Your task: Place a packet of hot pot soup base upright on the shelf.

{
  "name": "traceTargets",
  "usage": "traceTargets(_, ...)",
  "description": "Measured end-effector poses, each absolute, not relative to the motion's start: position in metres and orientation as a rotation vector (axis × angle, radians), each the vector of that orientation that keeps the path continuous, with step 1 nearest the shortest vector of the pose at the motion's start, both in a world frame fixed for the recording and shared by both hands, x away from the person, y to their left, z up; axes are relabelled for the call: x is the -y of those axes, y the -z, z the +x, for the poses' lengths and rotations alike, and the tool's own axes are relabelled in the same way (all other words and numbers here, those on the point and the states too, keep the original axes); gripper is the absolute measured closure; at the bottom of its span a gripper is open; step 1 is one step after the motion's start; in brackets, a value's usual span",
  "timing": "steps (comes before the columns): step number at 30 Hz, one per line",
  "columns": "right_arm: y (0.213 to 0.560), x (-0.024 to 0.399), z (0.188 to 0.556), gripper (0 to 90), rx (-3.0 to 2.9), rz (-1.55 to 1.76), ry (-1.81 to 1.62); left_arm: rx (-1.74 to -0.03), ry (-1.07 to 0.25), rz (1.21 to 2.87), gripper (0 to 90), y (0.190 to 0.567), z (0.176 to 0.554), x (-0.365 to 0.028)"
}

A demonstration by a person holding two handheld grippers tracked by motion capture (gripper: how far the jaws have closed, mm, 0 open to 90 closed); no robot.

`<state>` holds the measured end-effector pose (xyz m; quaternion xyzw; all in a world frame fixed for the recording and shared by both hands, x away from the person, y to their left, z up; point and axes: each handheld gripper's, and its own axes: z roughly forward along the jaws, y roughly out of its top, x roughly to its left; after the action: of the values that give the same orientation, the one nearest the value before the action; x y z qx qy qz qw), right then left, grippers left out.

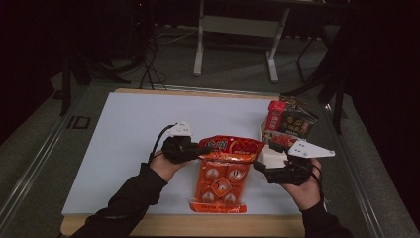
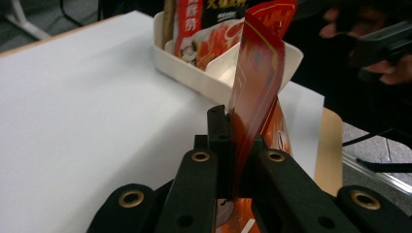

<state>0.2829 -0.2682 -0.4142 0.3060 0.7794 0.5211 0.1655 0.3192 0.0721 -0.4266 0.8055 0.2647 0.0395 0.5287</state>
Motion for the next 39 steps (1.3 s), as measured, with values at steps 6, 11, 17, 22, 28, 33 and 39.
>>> traceTargets(6, 0.420, 0.269, 0.287, 10.7, -2.224, 0.902, -1.486, -0.573, -0.081, 1.911, 89.5, 0.419, 0.309, -0.068)
traceTargets(11, 0.428, 0.265, 0.288, 14.0, -2.279, 0.883, -1.489, -0.519, -0.077, 1.901, 89.6, 0.415, 0.303, -0.066)
traceTargets(17, 0.432, 0.262, 0.286, 28.1, -2.332, 0.821, -1.528, -0.495, -0.075, 1.882, 89.6, 0.412, 0.297, -0.064)
traceTargets(22, 0.434, 0.259, 0.281, 58.1, -2.397, 0.743, -1.514, -0.482, -0.073, 1.872, 89.6, 0.411, 0.293, -0.062)
traceTargets(28, 0.436, 0.261, 0.281, 70.1, -2.438, 0.725, -1.548, -0.483, -0.063, 1.872, 89.5, 0.413, 0.293, -0.063)
traceTargets(33, 0.439, 0.261, 0.284, 83.9, -2.505, 0.721, -1.586, -0.492, -0.064, 1.862, 89.5, 0.414, 0.294, -0.064)
traceTargets(39, 0.434, 0.257, 0.282, 90.0, -2.542, 0.690, -1.547, -0.494, -0.052, 1.854, 89.4, 0.415, 0.293, -0.067)
